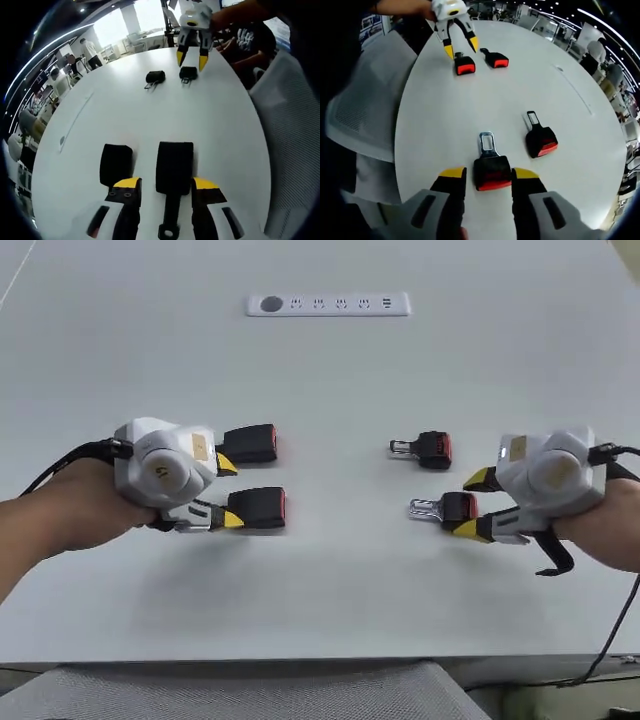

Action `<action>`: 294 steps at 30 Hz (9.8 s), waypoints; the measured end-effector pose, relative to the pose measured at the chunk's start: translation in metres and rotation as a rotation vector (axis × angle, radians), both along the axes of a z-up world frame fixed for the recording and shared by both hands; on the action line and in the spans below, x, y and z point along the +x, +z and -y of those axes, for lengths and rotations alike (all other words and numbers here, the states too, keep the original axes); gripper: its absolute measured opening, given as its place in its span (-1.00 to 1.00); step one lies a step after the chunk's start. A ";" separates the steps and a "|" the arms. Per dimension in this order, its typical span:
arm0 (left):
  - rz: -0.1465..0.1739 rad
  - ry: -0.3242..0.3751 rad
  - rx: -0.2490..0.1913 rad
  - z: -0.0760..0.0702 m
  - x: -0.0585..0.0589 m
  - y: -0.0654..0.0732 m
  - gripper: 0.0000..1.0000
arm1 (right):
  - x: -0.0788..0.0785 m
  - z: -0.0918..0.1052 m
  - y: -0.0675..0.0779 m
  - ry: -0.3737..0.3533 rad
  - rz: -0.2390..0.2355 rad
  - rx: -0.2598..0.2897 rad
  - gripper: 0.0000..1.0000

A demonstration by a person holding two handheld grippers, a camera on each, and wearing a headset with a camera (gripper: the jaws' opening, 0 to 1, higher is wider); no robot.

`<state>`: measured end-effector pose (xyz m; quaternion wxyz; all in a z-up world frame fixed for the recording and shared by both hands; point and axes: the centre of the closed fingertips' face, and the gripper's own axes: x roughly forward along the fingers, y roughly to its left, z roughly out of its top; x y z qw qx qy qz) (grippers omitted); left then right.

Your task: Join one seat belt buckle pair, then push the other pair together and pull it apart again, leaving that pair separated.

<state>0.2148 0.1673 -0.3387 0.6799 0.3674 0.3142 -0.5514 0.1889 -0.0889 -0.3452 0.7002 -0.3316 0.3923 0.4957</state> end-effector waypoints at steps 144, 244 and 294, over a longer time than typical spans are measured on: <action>-0.073 -0.102 0.082 0.001 -0.009 -0.020 -0.37 | 0.028 -0.150 -0.035 0.195 -0.051 0.034 -0.32; -0.121 -0.119 0.083 -0.002 -0.001 -0.036 -0.38 | 0.028 -0.183 -0.034 0.250 -0.050 0.048 -0.35; 0.031 0.023 0.042 -0.004 0.077 0.012 -0.28 | 0.084 -0.092 0.002 0.113 0.057 0.033 -0.31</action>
